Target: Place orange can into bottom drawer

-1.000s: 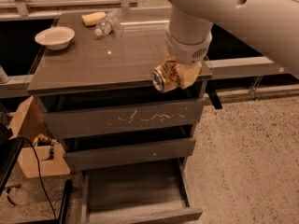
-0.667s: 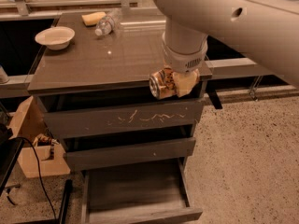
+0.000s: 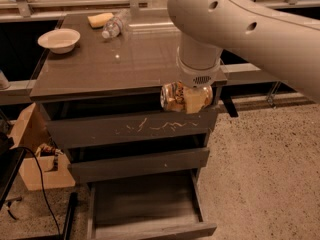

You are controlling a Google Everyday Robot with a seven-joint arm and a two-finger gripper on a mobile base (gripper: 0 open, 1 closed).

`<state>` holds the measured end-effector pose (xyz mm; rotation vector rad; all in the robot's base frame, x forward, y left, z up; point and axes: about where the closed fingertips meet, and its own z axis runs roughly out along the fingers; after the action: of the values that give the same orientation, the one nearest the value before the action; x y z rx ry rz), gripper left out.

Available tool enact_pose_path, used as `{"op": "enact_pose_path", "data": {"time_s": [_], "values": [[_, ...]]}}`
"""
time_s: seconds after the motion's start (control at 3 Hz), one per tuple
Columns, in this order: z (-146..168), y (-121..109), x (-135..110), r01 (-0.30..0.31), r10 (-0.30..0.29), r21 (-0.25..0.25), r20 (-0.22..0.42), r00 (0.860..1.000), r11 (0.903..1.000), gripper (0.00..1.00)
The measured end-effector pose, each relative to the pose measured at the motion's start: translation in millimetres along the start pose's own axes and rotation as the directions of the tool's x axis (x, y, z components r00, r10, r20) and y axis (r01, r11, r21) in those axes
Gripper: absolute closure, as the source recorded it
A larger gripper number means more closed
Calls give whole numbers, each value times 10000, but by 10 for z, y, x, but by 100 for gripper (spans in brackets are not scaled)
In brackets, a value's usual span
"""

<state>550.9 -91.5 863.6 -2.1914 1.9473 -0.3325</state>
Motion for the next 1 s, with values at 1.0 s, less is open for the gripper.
{"op": "enact_pose_path", "data": {"time_s": [1.0], "values": [[548, 255, -96, 30, -17, -993, 133, 9999, 9951, 100]]}}
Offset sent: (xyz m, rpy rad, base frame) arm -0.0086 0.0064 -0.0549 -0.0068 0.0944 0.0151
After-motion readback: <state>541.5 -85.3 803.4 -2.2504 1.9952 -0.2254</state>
